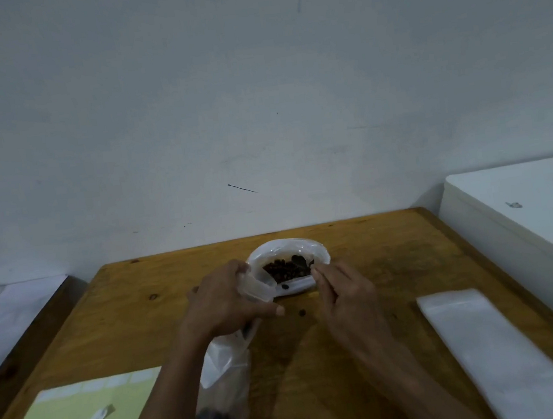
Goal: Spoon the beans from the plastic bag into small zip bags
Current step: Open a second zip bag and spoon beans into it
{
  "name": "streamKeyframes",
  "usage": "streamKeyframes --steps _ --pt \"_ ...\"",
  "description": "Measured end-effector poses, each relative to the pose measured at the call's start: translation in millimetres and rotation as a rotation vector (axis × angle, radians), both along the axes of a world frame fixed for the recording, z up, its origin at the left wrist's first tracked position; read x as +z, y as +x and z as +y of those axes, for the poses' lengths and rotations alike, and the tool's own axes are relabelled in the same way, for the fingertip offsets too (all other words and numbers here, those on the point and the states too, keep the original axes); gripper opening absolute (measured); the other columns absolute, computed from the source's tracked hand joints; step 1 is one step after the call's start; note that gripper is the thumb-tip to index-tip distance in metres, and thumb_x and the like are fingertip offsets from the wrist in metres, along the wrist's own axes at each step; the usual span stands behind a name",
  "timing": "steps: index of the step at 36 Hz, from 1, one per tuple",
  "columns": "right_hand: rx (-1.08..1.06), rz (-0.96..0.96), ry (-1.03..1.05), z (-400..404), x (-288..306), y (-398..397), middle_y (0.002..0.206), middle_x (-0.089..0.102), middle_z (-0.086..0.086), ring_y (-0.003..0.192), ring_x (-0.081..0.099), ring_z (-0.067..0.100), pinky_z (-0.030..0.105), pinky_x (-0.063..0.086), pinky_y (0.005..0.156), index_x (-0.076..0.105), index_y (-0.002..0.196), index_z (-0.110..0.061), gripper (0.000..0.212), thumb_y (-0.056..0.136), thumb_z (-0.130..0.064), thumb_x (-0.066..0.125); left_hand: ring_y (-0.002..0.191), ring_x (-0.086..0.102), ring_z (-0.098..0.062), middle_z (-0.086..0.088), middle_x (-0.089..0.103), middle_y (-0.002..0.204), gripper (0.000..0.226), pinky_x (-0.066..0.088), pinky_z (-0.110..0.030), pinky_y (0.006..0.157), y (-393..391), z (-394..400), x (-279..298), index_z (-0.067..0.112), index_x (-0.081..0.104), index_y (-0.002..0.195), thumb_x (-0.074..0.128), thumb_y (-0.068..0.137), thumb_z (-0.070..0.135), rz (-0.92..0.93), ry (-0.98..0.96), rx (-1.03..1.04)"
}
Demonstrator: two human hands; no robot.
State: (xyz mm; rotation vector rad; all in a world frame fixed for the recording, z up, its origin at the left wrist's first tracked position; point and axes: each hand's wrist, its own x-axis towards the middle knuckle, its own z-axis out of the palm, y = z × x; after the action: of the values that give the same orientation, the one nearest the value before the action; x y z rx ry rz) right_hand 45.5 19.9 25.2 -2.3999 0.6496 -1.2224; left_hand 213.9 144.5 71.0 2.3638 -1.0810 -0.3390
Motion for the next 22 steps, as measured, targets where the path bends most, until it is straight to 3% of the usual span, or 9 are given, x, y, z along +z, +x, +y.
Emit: streamKeyframes --steps 4,8,14,17,22 --pt "-0.036 -0.053 0.185 2 -9 13 0.08 0.055 -0.009 0.067 0.051 0.001 0.009 0.041 0.057 0.069 0.099 -0.018 0.017 0.101 -0.02 0.052 0.113 0.054 -0.02 0.005 0.057 0.128 0.113 0.046 -0.052 0.1 1 -4 -3 0.03 0.048 0.135 0.072 0.037 0.082 0.028 0.036 -0.021" --pt "-0.11 -0.11 0.593 8 -6 19 0.069 0.066 -0.005 0.062 0.062 0.004 0.012 0.047 0.055 0.066 0.084 -0.023 0.024 0.102 -0.027 0.05 0.116 0.053 -0.019 0.006 0.057 0.13 0.115 0.045 -0.052 0.101 2 -5 -5 0.03 0.047 0.136 0.071 0.037 0.082 0.041 0.039 -0.026" --pt "-0.105 -0.331 1.183 9 0 29 0.07 0.073 0.005 0.062 0.067 0.011 0.025 0.055 0.06 0.071 0.089 -0.014 0.02 0.1 -0.021 0.055 0.113 0.053 -0.017 0.008 0.057 0.126 0.1 0.045 -0.05 0.1 2 -5 -8 0.031 0.048 0.134 0.083 0.05 0.071 0.001 0.037 -0.013" --pt "-0.131 -0.405 1.295 6 5 26 0.075 0.073 0.009 0.065 0.068 0.015 0.029 0.057 0.064 0.069 0.092 -0.015 0.015 0.1 -0.017 0.056 0.114 0.053 -0.017 0.008 0.057 0.126 0.099 0.044 -0.05 0.101 1 -4 -7 0.031 0.047 0.134 0.083 0.051 0.071 -0.013 0.042 -0.011" --pt "-0.114 -0.477 1.287 2 15 12 0.075 0.072 0.009 0.064 0.067 0.015 0.025 0.055 0.059 0.068 0.094 -0.015 0.013 0.1 -0.015 0.056 0.112 0.054 -0.017 0.008 0.058 0.126 0.103 0.044 -0.05 0.101 3 -3 -9 0.031 0.048 0.134 0.08 0.047 0.076 -0.006 0.041 -0.015"
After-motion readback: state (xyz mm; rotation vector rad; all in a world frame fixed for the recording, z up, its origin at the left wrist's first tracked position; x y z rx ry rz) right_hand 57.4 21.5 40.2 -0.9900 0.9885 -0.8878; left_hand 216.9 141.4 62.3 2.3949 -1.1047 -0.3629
